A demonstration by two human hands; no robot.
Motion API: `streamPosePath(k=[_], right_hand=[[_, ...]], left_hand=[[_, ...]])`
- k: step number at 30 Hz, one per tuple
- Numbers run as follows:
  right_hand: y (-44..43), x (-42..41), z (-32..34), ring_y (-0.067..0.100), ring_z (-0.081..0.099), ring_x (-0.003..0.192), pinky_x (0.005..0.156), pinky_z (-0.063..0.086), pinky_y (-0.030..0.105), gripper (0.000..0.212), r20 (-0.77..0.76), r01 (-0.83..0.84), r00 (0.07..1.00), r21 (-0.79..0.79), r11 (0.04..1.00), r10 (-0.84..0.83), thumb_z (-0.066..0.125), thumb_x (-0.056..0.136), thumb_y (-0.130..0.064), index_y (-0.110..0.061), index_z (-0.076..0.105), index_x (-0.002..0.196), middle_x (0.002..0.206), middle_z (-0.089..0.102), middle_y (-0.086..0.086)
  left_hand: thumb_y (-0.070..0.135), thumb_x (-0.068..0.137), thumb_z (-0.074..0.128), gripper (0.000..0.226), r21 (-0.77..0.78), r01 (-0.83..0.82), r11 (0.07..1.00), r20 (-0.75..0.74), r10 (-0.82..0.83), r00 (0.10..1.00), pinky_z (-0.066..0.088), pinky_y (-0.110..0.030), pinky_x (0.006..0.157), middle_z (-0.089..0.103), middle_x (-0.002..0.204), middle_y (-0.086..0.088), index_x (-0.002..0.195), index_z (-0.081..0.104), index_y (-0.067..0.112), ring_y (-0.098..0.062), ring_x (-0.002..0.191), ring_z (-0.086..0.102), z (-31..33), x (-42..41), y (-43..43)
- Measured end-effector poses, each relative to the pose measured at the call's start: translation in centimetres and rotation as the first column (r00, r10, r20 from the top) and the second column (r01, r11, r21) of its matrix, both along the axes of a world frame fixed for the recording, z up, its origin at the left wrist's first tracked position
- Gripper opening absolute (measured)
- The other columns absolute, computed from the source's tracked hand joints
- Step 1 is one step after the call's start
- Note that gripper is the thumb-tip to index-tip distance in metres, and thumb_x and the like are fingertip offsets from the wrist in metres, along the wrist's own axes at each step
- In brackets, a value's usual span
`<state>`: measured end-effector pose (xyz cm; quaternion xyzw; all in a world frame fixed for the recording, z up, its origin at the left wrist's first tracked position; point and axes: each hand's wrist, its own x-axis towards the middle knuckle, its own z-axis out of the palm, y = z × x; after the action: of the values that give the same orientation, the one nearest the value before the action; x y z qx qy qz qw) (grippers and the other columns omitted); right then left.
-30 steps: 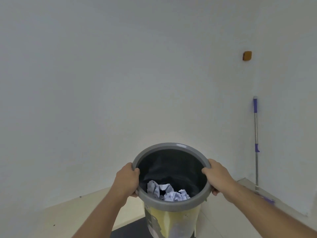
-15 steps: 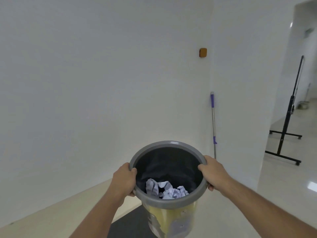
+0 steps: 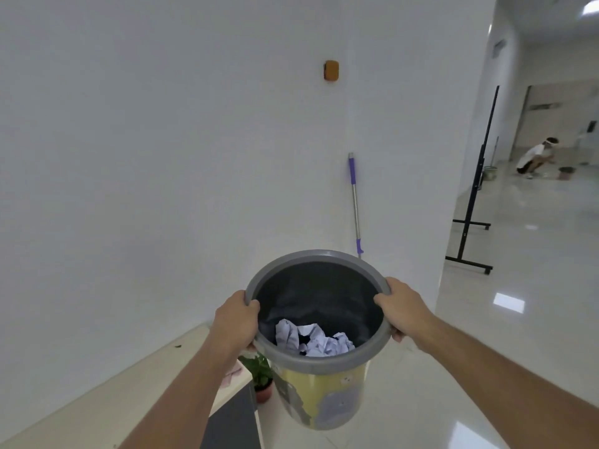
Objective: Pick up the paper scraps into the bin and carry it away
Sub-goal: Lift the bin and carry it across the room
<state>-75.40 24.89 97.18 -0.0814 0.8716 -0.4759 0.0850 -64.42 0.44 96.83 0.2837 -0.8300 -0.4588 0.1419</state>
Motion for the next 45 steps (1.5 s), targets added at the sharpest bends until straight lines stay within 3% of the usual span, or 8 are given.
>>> streamPosePath(k=[13, 16, 20, 27, 31, 34, 38, 45], right_hand=[[-0.2, -7.4, -5.2, 0.023, 0.062, 0.069, 0.053, 0.057, 0.031, 0.027, 0.019, 0.111, 0.993, 0.076, 0.991, -0.113, 0.042, 0.099, -0.017, -0.018, 0.047, 0.125, 0.093, 0.061, 0.01], [-0.1, -9.1, -7.4, 0.024, 0.063, 0.073, 0.053, 0.058, 0.033, 0.03, 0.022, 0.107, 0.994, 0.097, 0.99, -0.11, 0.043, 0.099, -0.018, -0.018, 0.047, 0.128, 0.095, 0.06, 0.008], [0.2, -10.6, -12.9, 0.021, 0.062, 0.072, 0.045, 0.051, 0.028, 0.034, -0.003, 0.113, 0.994, 0.101, 0.988, -0.114, 0.044, 0.098, -0.02, -0.017, 0.046, 0.132, 0.097, 0.06, 0.007], [1.8, -10.6, -30.7, 0.015, 0.059, 0.069, 0.038, 0.047, 0.024, 0.039, 0.082, 0.148, 0.983, 0.163, 0.975, -0.163, 0.043, 0.095, -0.018, -0.021, 0.045, 0.133, 0.1, 0.06, 0.003], [2.7, -9.1, -43.7, 0.007, 0.057, 0.066, 0.036, 0.045, 0.019, 0.037, 0.167, 0.144, 0.97, 0.199, 0.969, -0.178, 0.042, 0.096, -0.017, -0.023, 0.046, 0.133, 0.086, 0.055, -0.013], [3.4, -7.4, -53.8, 0.005, 0.058, 0.071, 0.047, 0.05, 0.024, 0.038, 0.182, 0.146, 0.966, 0.193, 0.97, -0.181, 0.041, 0.096, -0.016, -0.023, 0.046, 0.132, 0.086, 0.054, -0.017], [4.5, -5.5, -66.9, 0.002, 0.056, 0.069, 0.057, 0.053, 0.025, 0.038, 0.186, 0.167, 0.961, 0.193, 0.967, -0.203, 0.04, 0.095, -0.016, -0.024, 0.047, 0.131, 0.082, 0.055, -0.02], [5.0, -4.9, -84.5, 0.008, 0.06, 0.071, 0.05, 0.055, 0.03, 0.04, 0.227, 0.157, 0.953, 0.195, 0.968, -0.201, 0.041, 0.097, -0.02, -0.026, 0.042, 0.136, 0.089, 0.058, -0.007]], left_hand=[[0.023, 0.101, 0.039, 0.025, -0.005, 0.137, 0.991, 0.051, -0.137, 0.989, 0.054, -0.026, 0.047, 0.063, 0.105, -0.014, 0.119, 0.053, 0.012, -0.023, 0.075, 0.066, -5.0, -10.3, -1.5], [0.025, 0.101, 0.039, 0.026, -0.028, 0.122, 0.992, 0.062, -0.12, 0.991, 0.059, -0.032, 0.052, 0.064, 0.103, -0.013, 0.117, 0.053, 0.012, -0.022, 0.072, 0.065, -7.6, -11.9, -1.4], [0.028, 0.097, 0.038, 0.027, -0.044, 0.088, 0.995, 0.107, -0.083, 0.991, 0.059, -0.051, 0.078, 0.063, 0.104, -0.014, 0.113, 0.054, 0.013, -0.031, 0.085, 0.064, -13.5, -13.6, -0.8], [0.027, 0.098, 0.038, 0.033, -0.04, 0.105, 0.994, 0.227, -0.093, 0.969, 0.053, -0.045, 0.077, 0.062, 0.109, -0.014, 0.125, 0.048, 0.011, -0.033, 0.088, 0.061, -31.3, -13.4, 1.7], [0.025, 0.1, 0.038, 0.029, -0.014, 0.091, 0.996, 0.292, -0.083, 0.953, 0.056, -0.033, 0.053, 0.061, 0.104, -0.01, 0.124, 0.049, 0.013, -0.018, 0.07, 0.061, -44.6, -11.9, 2.9], [0.025, 0.098, 0.039, 0.026, -0.032, 0.082, 0.996, 0.309, -0.068, 0.949, 0.058, -0.044, 0.069, 0.06, 0.099, -0.009, 0.116, 0.051, 0.011, -0.031, 0.082, 0.063, -55.0, -10.6, 4.0], [0.022, 0.101, 0.038, 0.029, -0.053, 0.088, 0.995, 0.329, -0.066, 0.942, 0.039, -0.025, 0.068, 0.057, 0.101, -0.004, 0.122, 0.05, 0.007, -0.022, 0.086, 0.051, -67.7, -9.0, 5.1], [0.025, 0.1, 0.038, 0.031, -0.029, 0.107, 0.994, 0.295, -0.094, 0.951, 0.053, -0.039, 0.076, 0.061, 0.103, -0.007, 0.124, 0.052, 0.012, -0.027, 0.087, 0.058, -84.5, -8.7, 5.1]])
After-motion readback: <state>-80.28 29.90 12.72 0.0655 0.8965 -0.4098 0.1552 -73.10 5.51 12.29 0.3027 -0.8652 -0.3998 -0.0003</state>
